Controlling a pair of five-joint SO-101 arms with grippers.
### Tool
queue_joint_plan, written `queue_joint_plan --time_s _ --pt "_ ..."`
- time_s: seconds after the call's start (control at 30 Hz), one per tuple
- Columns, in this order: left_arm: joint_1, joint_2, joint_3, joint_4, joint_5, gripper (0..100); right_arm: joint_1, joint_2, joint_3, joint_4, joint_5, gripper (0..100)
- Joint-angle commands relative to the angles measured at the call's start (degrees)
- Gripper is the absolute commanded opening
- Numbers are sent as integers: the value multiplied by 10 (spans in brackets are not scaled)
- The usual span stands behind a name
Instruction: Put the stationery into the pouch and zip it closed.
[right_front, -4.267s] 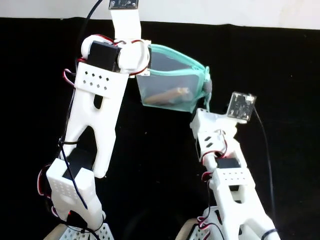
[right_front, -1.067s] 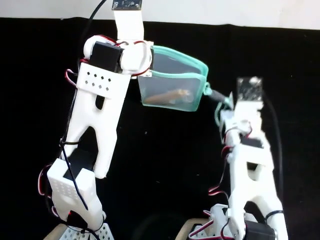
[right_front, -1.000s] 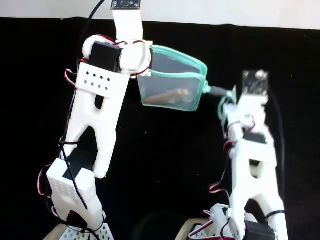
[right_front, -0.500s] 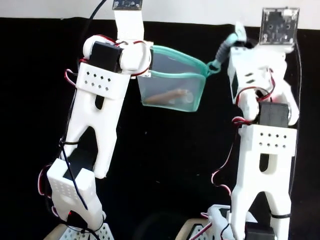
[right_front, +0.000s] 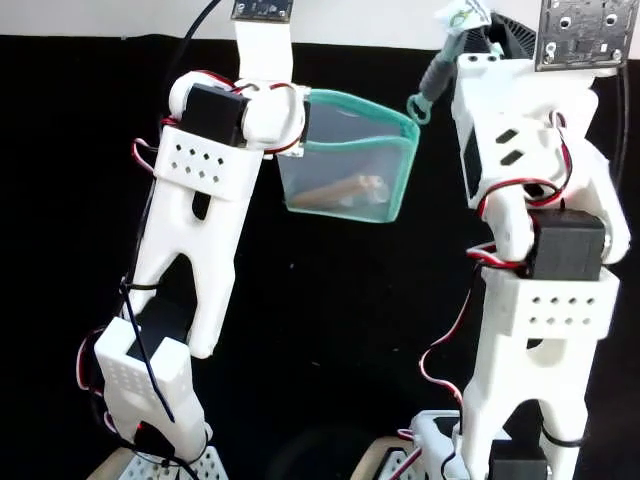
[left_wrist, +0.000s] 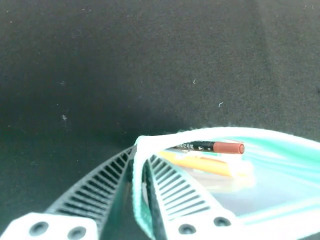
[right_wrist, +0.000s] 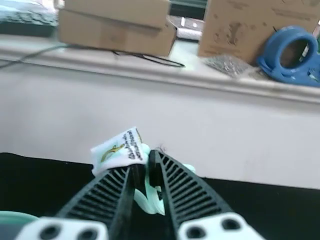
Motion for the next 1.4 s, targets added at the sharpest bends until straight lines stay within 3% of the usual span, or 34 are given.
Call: queue_joint_plan --time_s 0.0,0.33,0.57,0.97,1.13,1.37 --pt "22 14 15 4 -4 7 -22 -27 -87 13 -4 6" --pt "46 14 16 4 -27 7 -88 -27 -112 17 -5 6" --pt "55 13 15 4 -29 7 -125 -27 -44 15 -5 6" --pt "82 13 16 4 -29 7 -129 -26 30 -31 -55 6" --pt "88 14 17 4 -29 7 -118 -26 35 -59 -116 6" --pt "100 7 15 4 -35 8 -102 -26 35 -68 -103 6"
